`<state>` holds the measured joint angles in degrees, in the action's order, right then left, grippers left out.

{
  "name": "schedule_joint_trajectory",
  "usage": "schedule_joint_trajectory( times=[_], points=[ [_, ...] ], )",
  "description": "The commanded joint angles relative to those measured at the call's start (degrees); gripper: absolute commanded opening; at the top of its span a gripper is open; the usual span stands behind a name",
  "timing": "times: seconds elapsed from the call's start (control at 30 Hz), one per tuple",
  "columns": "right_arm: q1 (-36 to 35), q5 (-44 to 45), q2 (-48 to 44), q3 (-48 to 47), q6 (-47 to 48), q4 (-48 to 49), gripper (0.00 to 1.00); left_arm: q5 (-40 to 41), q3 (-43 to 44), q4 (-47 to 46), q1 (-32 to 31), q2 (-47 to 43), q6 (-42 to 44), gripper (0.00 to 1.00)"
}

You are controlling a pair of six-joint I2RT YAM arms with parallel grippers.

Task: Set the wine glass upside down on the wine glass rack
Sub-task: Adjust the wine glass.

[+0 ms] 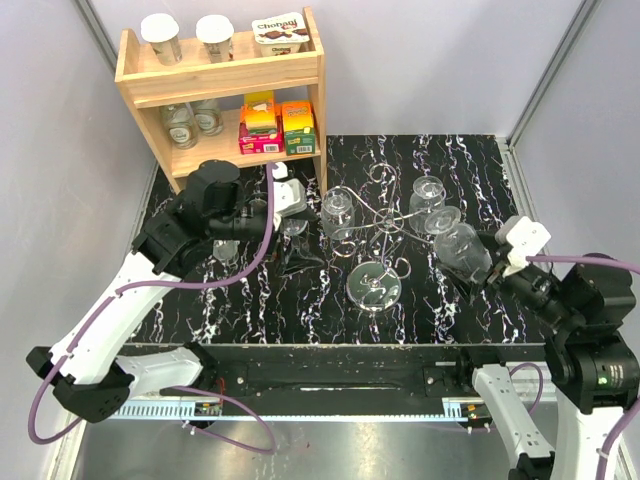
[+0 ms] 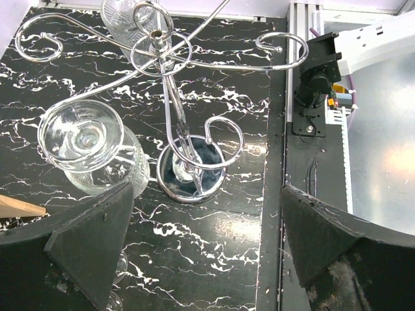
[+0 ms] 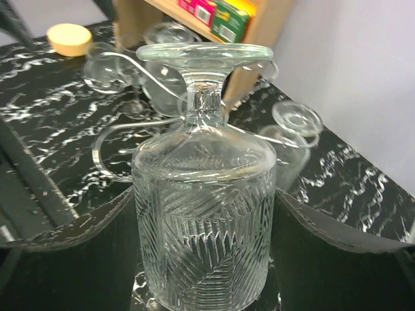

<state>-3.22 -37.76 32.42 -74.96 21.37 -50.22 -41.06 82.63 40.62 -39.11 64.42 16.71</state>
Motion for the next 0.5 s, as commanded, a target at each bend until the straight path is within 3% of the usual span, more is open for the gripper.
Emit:
schedule_joint_trajectory(
  times=[0.0, 0.17, 0.37, 0.47],
  points=[
    [-0.03, -12.40, 0.18, -7.12, 0.87, -1.63, 0.00, -2.27, -0.54, -1.69, 0.88, -1.67, 1.39, 0.99],
    [0.15, -25.41, -1.31, -3.80, -0.89, -2.25, 0.00, -1.57, 0.16, -1.69, 2.46, -2.02, 2.54, 0.99],
    [-1.34, -30.27, -3.59, 5.33, -0.09, 0.11, 0.00, -1.65, 1.48, -1.51, 4.48, -1.32, 3.59, 0.99],
    [-2.13, -30.01, -3.69, 7.28, -1.32, 2.40, 0.00, -5.68, 1.83, -1.60, 5.19, -0.35, 2.02, 0.99]
  ],
)
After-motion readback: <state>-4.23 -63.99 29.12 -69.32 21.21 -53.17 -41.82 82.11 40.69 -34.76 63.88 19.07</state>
